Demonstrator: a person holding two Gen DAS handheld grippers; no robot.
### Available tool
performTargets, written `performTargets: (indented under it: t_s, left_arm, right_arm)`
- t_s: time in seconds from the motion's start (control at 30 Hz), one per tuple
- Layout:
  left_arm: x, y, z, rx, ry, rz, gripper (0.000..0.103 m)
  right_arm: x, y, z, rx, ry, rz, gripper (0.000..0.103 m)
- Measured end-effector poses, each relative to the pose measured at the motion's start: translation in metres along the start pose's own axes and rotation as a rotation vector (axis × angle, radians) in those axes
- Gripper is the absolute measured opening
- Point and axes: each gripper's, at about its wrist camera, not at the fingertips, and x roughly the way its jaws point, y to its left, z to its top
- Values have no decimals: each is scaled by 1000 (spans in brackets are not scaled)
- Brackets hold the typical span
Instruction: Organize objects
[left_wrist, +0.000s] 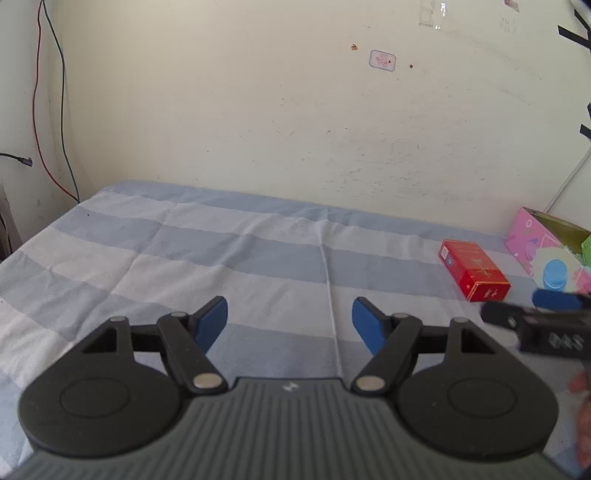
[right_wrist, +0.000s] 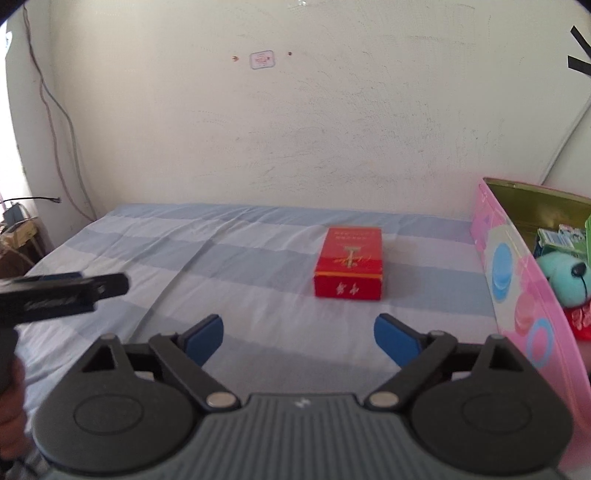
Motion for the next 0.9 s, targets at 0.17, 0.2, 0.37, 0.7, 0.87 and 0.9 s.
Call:
performTargets:
  t_s: [0.17,0.2,0.37,0.7,0.87,0.9]
  left_arm:
    - [3,-1,0,3,4,-5,81]
    - [4,-1,0,2,5,-8,81]
    - [4,5,0,-59,24,-139,81]
    - [-3,-69,-39,136,216,-661,80]
    - [-23,-122,-72,289,237,-747,73]
    - [-25,-127,-74,285,256,-784,68]
  right_arm:
    - [40,-11,19,-17,7,-94,93]
    - [49,-13,22,-22,21,-106,92]
    - [59,-19,16,2,83,-67,58]
    - [-74,-12,-81,-251,101,181,59]
    - [-123,-34,-113,-195,85,178,59]
    - [-128,-37,-118,-187,81,173,59]
